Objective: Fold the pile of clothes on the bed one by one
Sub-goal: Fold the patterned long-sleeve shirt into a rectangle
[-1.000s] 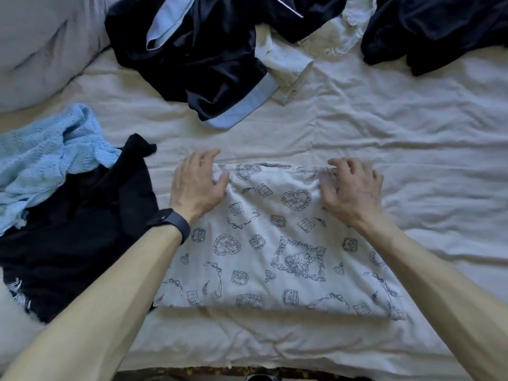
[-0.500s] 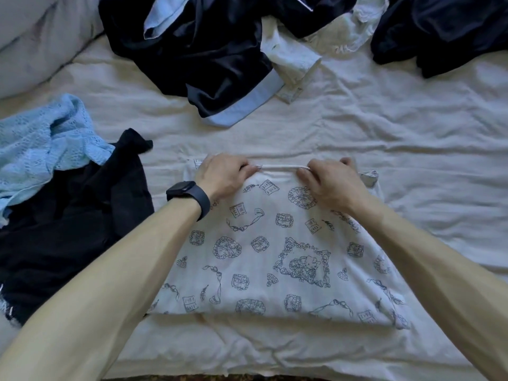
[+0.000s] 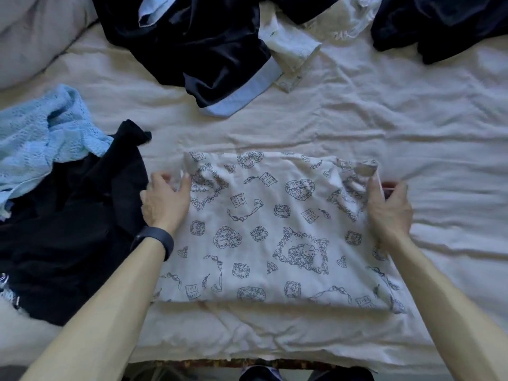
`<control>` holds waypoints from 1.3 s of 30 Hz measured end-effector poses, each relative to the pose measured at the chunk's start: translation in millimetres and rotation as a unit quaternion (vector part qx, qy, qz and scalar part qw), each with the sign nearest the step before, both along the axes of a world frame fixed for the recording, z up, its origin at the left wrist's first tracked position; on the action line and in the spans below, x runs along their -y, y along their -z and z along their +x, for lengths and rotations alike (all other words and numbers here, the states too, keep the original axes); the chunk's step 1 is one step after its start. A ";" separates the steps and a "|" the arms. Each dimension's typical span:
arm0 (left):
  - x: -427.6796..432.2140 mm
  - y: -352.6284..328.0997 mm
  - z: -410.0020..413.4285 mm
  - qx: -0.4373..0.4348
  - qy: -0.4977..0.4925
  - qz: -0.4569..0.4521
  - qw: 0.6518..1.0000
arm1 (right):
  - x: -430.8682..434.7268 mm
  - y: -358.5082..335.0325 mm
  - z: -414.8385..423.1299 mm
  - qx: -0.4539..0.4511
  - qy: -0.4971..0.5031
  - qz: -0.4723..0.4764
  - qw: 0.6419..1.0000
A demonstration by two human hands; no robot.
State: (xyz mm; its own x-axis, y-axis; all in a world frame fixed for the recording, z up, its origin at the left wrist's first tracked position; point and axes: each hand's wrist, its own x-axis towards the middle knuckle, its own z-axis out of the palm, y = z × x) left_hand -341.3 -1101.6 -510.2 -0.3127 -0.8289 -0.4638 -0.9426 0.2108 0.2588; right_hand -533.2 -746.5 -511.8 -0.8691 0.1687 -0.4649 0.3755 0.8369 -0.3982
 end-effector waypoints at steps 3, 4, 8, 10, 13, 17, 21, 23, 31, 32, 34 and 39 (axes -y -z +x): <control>9.1 -0.9 -4.9 -0.061 -0.001 0.041 0.997 | -3.3 -1.9 -13.2 0.004 -0.006 -0.034 0.999; 9.8 -1.9 -5.2 -0.076 -0.004 0.031 0.997 | -6.2 -2.5 -16.7 -0.018 0.004 -0.035 0.999; 4.9 -4.0 5.1 -0.103 -0.060 -0.017 0.993 | -19.6 -2.7 -20.6 -0.072 0.045 -0.023 0.996; 2.7 -3.8 8.0 -0.102 -0.071 -0.012 0.992 | -18.2 -1.4 -20.0 -0.067 0.049 -0.038 0.996; -6.3 -6.9 8.2 -0.128 -0.069 -0.013 0.989 | -10.8 -1.7 -10.7 -0.100 0.057 -0.050 0.992; -70.1 -9.2 21.6 -0.084 0.180 -0.131 0.971 | 14.7 -10.5 52.7 -0.205 -0.166 0.025 0.964; -136.2 -1.5 8.6 -0.055 0.448 -0.057 0.891 | 57.9 -6.1 106.4 -0.132 -0.411 0.005 0.902; -131.8 3.6 -13.6 -0.049 0.441 -0.053 0.894 | 75.3 -1.2 99.4 -0.105 -0.438 0.019 0.893; -19.3 18.1 -44.7 0.064 0.302 -0.063 0.949 | 60.0 8.9 15.6 0.017 -0.339 0.139 0.930; -14.0 16.3 -41.2 0.056 0.295 -0.083 0.950 | 56.6 7.2 14.1 0.008 -0.329 0.142 0.934; -22.6 8.9 -34.9 0.012 0.314 -0.117 0.942 | 61.2 0.7 22.2 -0.041 -0.335 0.131 0.932; -123.2 10.6 7.2 -0.045 0.439 -0.062 0.895 | 89.7 2.7 103.3 -0.136 -0.504 0.050 0.852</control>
